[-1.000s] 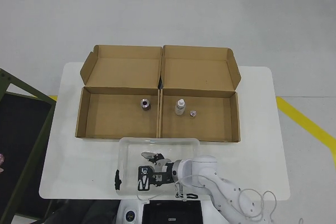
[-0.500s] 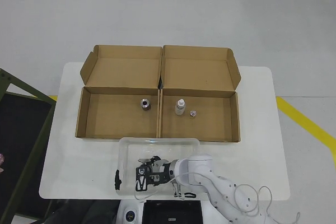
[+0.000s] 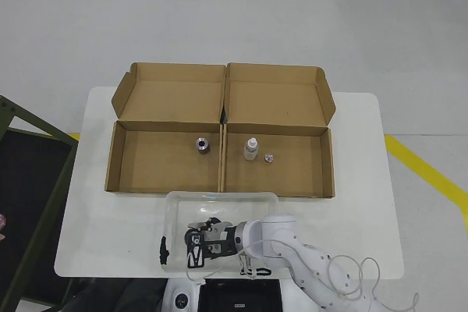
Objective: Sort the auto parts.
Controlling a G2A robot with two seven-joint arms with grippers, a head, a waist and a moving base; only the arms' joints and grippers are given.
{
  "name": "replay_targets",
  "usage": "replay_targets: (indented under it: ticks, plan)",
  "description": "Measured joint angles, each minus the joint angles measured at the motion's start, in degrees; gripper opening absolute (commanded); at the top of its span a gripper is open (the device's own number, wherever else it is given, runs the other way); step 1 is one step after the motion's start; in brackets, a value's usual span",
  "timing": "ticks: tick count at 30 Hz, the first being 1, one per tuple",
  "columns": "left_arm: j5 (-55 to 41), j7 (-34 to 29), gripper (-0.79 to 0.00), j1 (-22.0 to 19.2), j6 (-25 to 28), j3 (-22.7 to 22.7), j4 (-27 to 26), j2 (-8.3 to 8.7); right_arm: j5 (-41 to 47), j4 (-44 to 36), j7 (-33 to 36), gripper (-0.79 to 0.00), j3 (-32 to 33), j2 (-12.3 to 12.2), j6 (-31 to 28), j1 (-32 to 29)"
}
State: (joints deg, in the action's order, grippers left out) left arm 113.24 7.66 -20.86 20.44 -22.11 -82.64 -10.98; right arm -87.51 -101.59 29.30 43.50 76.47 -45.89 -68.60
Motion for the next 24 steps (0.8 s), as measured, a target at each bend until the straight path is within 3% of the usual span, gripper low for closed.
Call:
replay_targets:
  ticks: [24]
  plan:
    - [0.0, 0.0, 0.0, 0.0, 0.0, 0.0, 0.0, 0.0, 4.9, -5.1, -5.1, -0.785, 4.2, -0.9, 2.6, 1.9]
